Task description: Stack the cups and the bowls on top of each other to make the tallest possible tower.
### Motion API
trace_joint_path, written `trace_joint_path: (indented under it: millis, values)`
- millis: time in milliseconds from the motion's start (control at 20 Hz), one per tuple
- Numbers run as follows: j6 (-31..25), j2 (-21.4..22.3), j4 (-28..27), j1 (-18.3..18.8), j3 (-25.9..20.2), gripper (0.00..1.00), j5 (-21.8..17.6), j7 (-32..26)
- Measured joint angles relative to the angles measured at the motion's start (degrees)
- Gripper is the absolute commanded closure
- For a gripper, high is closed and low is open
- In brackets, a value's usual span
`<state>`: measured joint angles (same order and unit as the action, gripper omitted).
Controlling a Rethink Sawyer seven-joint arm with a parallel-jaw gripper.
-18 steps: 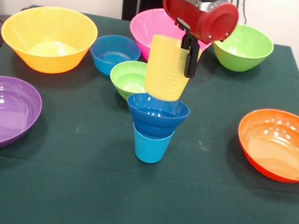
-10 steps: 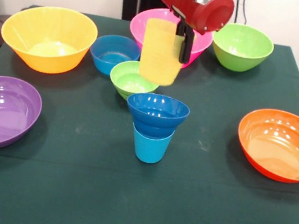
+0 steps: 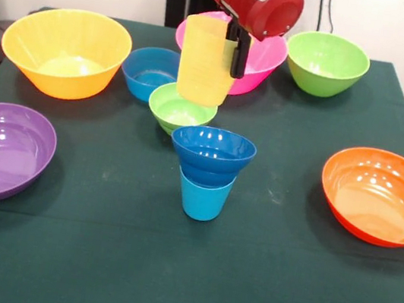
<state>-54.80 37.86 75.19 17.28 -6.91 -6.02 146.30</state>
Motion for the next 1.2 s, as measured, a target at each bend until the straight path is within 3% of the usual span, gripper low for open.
trace_joint_path:
  millis: [1200]
  values:
    - [3.97,-0.56,-0.12,0.25,-2.68,1.0,-0.63,0.0]
